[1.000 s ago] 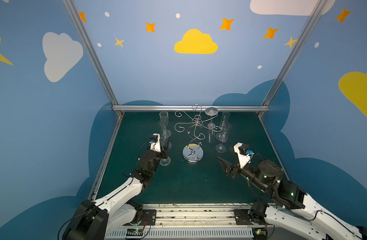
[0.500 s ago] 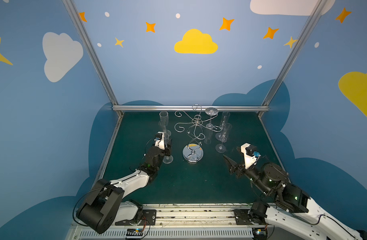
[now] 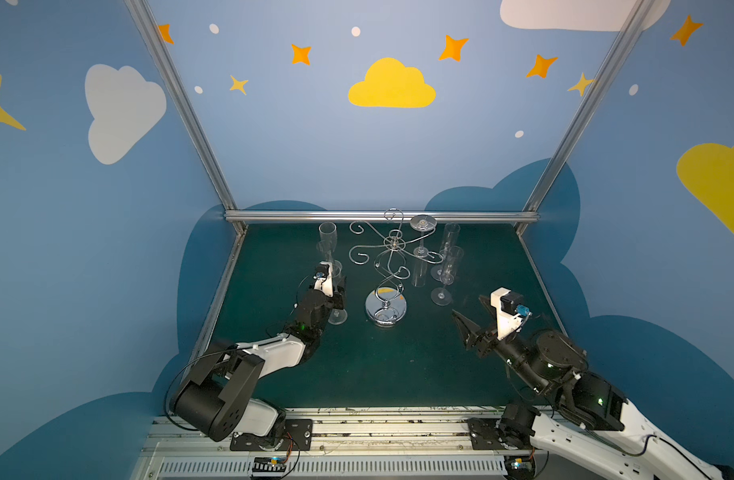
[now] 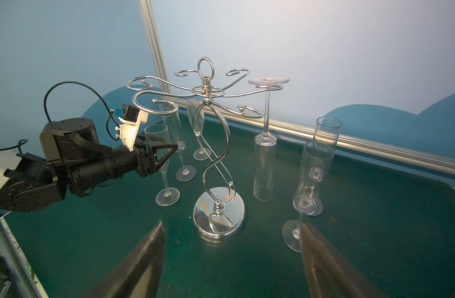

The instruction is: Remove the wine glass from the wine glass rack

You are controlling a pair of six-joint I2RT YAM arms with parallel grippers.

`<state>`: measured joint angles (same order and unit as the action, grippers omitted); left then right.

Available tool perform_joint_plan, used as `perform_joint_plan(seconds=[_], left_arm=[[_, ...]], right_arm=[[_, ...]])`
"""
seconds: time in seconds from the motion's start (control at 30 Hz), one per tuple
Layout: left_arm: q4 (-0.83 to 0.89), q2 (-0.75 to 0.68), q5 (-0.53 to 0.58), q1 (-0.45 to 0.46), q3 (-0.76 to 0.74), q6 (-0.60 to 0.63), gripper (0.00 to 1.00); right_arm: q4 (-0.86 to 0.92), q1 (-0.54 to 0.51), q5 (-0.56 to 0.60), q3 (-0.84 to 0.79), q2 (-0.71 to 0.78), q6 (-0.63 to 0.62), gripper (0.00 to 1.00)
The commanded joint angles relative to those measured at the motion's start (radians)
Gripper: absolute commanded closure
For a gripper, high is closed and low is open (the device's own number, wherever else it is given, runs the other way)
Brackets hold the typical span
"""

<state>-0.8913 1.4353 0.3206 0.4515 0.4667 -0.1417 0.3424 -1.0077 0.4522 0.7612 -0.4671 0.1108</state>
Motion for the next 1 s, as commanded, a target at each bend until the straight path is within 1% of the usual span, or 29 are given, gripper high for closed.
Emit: perform_joint_plan(seconds=[0.0, 0.1, 0.3, 0.57, 0.87, 0.97], left_arm=[[-0.034, 0.007, 0.018, -0.005, -0.003, -0.007, 0.67], [-0.032, 0.019, 0.023, -0.005, -0.011, -0.008, 0.66], [-0.020, 0.016, 0.025, -0.004, -0.019, -0.015, 0.57], [0.039, -0.039, 0.026, -0.003, -0.020, -0.007, 0.44], [0.073, -0.069, 0.026, 0.010, -0.035, -0.004, 0.38], [0.094, -0.090, 0.028, 0.010, -0.040, -0.004, 0.34]], right_arm=[[0.015, 0.003, 0.014, -0.011, 0.010, 0.016, 0.19], [0.015, 0.003, 0.013, -0.013, 0.010, 0.020, 0.19], [0.018, 0.003, 0.008, -0.014, 0.015, 0.024, 0.19], [0.026, 0.003, 0.008, -0.019, 0.038, 0.025, 0.19], [0.033, 0.003, -0.007, -0.031, 0.068, 0.038, 0.19], [0.038, 0.003, -0.006, -0.033, 0.079, 0.044, 0.19]])
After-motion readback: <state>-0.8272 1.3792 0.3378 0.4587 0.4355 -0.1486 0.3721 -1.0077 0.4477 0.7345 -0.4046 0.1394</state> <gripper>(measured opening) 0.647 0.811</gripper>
